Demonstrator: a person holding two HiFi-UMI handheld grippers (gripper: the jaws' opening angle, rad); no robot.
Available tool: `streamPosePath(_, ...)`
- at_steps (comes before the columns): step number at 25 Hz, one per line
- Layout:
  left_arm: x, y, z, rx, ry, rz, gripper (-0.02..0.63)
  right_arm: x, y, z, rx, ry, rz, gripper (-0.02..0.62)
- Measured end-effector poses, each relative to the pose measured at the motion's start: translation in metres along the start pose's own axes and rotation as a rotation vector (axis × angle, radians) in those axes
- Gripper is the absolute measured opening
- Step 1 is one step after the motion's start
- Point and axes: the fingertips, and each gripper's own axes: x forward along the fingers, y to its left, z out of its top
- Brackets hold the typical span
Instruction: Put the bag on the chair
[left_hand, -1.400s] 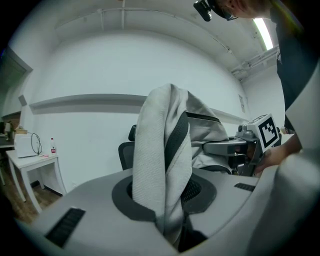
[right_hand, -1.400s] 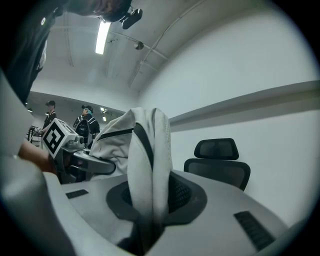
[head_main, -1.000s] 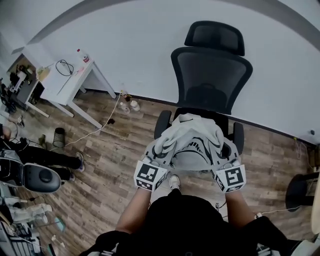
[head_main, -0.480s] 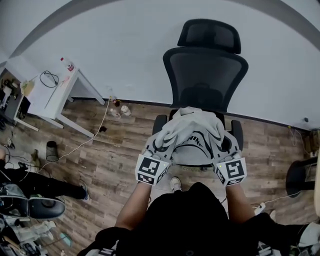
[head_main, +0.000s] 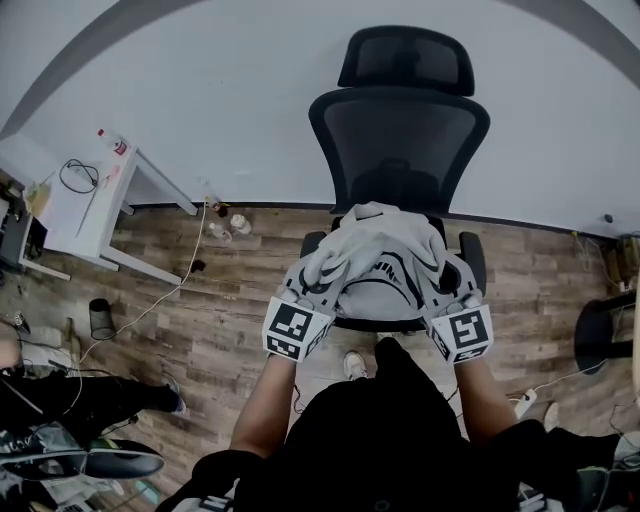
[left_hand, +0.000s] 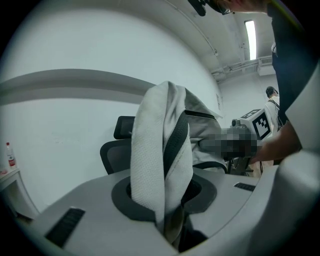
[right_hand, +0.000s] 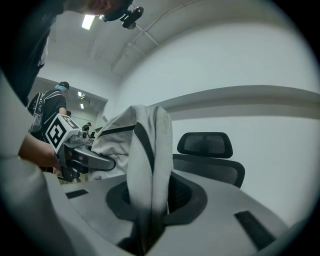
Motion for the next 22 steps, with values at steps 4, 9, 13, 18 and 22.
streamPosePath(4, 0.016, -0.002, -0.002, 0.008, 0.025, -0.022, 0.103, 0.006, -0.014, -0.009, 0.025, 0.010, -0.003, 0.078)
streamPosePath(9, 0.043, 0.005, -0.011, -0.016, 0.052, -0.020, 0.103, 0.023, -0.032, -0.024, 0.042, 0.043, -0.003, 0.080)
streamPosePath(13, 0.071, 0.011, -0.025, -0.030, 0.096, -0.027, 0.103, 0.040, -0.051, -0.043, 0.058, 0.084, 0.011, 0.080)
streamPosePath(18, 0.110, 0.018, -0.045, -0.028, 0.175, -0.044, 0.103, 0.061, -0.078, -0.072, 0.089, 0.132, 0.022, 0.081)
streamPosePath(22, 0.136, 0.018, -0.061, -0.042, 0.211, -0.053, 0.104, 0.071, -0.095, -0.100, 0.102, 0.161, 0.024, 0.083)
